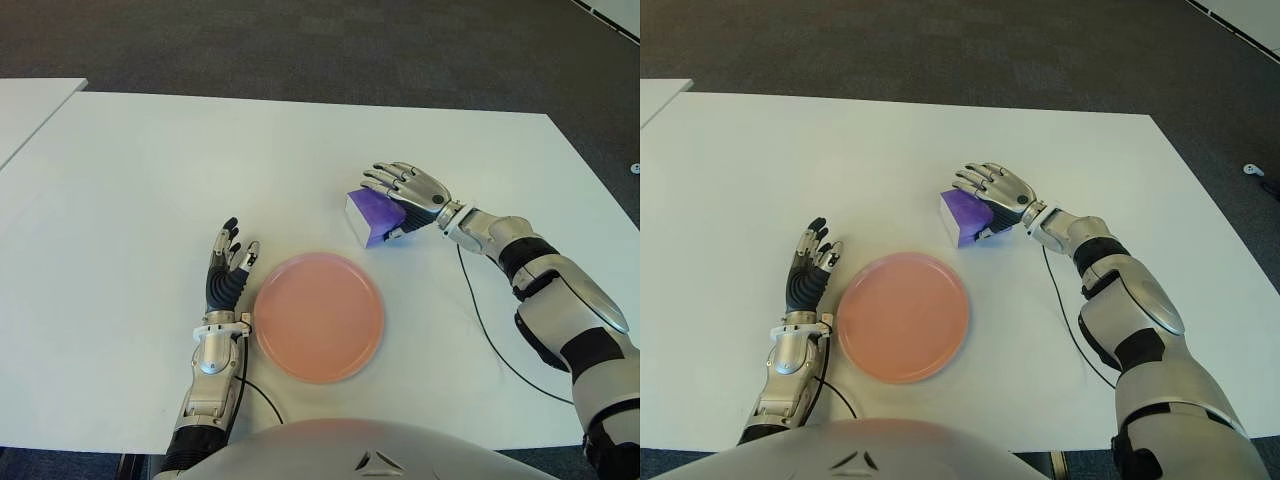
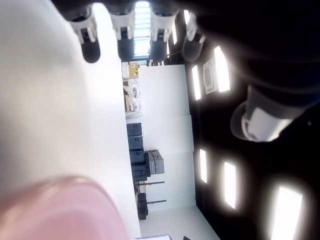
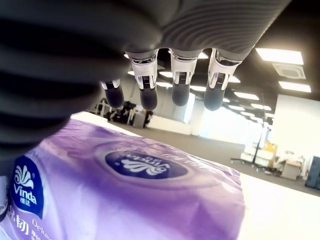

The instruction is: Put the tissue paper into the plate.

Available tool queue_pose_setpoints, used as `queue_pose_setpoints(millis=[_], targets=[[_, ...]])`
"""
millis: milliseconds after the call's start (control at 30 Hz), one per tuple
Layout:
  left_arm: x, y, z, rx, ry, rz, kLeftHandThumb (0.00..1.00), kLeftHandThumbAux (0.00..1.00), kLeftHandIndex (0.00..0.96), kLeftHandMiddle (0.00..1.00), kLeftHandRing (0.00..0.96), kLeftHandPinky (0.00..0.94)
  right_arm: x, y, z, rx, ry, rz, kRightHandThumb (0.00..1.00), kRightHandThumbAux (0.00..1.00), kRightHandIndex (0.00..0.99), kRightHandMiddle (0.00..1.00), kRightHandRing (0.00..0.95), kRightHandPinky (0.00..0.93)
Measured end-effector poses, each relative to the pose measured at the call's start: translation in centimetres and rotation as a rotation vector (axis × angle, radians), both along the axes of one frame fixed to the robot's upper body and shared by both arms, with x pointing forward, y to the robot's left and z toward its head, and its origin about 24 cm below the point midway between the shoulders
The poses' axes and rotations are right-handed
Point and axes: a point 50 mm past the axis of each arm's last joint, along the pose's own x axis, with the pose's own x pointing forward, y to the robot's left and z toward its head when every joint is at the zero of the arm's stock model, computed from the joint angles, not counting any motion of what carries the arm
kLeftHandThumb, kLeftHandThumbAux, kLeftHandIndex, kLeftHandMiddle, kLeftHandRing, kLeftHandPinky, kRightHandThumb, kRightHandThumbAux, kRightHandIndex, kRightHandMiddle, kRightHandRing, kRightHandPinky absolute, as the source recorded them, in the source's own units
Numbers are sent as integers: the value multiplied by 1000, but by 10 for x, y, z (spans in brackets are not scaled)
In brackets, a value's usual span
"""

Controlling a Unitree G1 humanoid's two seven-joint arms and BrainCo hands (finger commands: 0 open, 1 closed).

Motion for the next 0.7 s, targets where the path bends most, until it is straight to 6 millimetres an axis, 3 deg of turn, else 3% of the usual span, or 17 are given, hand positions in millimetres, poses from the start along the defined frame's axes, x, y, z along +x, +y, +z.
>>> queue_pose_setpoints(millis=[700], targets=[[-2,0,-1,-1,10,0,0,498,0,0,0,0,-3,-1,-8,-29,26,0,493,518,0,0,0,0]])
